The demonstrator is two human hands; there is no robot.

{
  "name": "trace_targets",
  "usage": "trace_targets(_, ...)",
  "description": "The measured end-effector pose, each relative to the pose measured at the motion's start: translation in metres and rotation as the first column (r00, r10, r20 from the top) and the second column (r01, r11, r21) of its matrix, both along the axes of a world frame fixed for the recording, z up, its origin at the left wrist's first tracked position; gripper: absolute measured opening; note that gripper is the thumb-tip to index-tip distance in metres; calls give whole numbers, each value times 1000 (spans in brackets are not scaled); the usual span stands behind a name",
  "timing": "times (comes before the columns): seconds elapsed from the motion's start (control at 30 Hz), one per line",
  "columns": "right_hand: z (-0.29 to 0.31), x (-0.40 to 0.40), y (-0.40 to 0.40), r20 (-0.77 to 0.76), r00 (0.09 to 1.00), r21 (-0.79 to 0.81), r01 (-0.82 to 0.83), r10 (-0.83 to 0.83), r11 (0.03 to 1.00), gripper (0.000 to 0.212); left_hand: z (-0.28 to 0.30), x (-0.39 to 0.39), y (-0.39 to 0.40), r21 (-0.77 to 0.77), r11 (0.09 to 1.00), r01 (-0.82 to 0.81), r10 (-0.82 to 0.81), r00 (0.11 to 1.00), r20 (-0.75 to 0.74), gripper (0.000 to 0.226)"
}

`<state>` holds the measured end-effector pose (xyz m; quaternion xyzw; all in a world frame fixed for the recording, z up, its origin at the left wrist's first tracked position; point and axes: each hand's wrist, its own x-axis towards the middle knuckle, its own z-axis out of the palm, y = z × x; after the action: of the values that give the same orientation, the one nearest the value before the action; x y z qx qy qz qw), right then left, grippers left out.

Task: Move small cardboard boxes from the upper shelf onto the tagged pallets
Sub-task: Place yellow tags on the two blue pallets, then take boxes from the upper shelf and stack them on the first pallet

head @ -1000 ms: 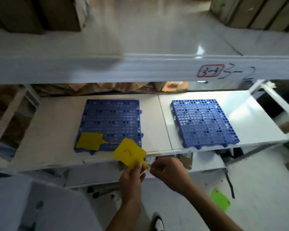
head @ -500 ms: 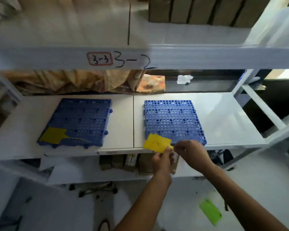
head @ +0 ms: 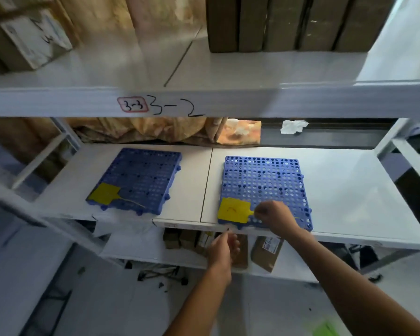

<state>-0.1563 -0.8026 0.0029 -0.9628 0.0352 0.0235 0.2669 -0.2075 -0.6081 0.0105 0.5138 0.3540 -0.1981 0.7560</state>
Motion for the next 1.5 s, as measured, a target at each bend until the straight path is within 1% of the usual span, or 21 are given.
trace_targets(0.07, 0, -3, 1, -14, 1000, -31, 6, -6, 999, 11, 1, -3, 9, 23, 1000, -5, 4, 1000, 14, 20)
trace_targets(0.17, 3, -15, 7, 4, 998, -34, 58, -58, 998, 12, 13, -3, 19, 167, 986, 29, -49, 992, 115, 25)
trace_targets(0.23, 20, -25, 13, 66, 995, -10, 71, -70, 997, 16, 39, 2, 21, 259, 959, 112, -178, 952, 249, 29)
trace_targets(0.27, 31, -30, 18, 82, 994, 4, 70, -70, 998, 19, 56, 1, 22, 294, 942, 163, -263, 902, 343, 28)
trace_targets(0.33, 69, -47, 34, 142, 988, 18, 55, -57, 998, 26, 97, -9, 20, 415, 884, 217, -434, 711, 553, 29)
trace_targets(0.4, 121, -72, 61, 274, 959, 62, 52, -67, 997, 26, 149, -23, 35, 550, 831, 80, -520, 464, 717, 40)
trace_targets(0.43, 145, -88, 74, 416, 903, 132, 56, -106, 990, 21, 177, -25, 44, 542, 840, 37, -517, 360, 777, 44)
trace_targets(0.5, 201, -114, 89, 705, 678, 246, 41, -208, 968, 14, 246, -19, 60, 486, 872, 50, -487, 182, 854, 47)
trace_targets(0.53, 234, -123, 92, 775, 577, 307, 15, -259, 952, 16, 280, -12, 66, 435, 899, 54, -438, 126, 890, 45)
trace_targets(0.6, 301, -124, 86, 807, 457, 434, -30, -374, 900, 22, 344, 8, 70, 357, 932, 64, -361, 61, 931, 42)
trace_targets(0.73, 410, -93, 48, 767, 342, 566, 40, -543, 824, 27, 428, 49, 48, 356, 931, 79, -358, 14, 934, 47)
trace_targets(0.8, 449, -66, 28, 732, 350, 568, 160, -585, 807, 42, 458, 79, 32, 399, 916, 31, -399, -3, 917, 48)
trace_targets(0.87, 480, -39, 7, 718, 386, 501, 292, -579, 815, 55, 484, 106, 14, 471, 882, -17, -472, -7, 882, 57)
trace_targets(0.93, 505, -14, -11, 687, 470, 392, 402, -554, 828, 63, 499, 135, -7, 610, 785, -110, -617, -35, 786, 63)
trace_targets(0.97, 515, -3, -18, 663, 521, 332, 438, -537, 836, 66, 504, 149, -16, 692, 697, -191, -708, -28, 705, 65)
trace_targets(1.07, 530, 25, -31, 569, 667, 188, 464, -481, 866, 72, 502, 180, -35, 847, 434, -306, -865, 122, 487, 67)
trace_targets(1.13, 534, 38, -36, 533, 726, 118, 446, -435, 888, 70, 494, 190, -44, 858, 372, -354, -882, 153, 445, 64)
trace_targets(1.23, 541, 44, -38, 601, 688, 109, 433, -406, 895, 55, 488, 194, -49, 737, 463, -493, -810, 102, 577, 48)
trace_targets(1.3, 542, 42, -37, 655, 650, 137, 401, -387, 906, 42, 484, 187, -48, 663, 522, -537, -765, 49, 642, 47)
trace_targets(1.4, 542, 32, -34, 696, 615, 233, 297, -372, 926, 25, 481, 170, -42, 584, 615, -530, -684, 11, 730, 47)
trace_targets(1.5, 533, 12, -21, 745, 576, 298, 165, -337, 940, 17, 473, 144, -26, 467, 721, -511, -567, -48, 822, 46)
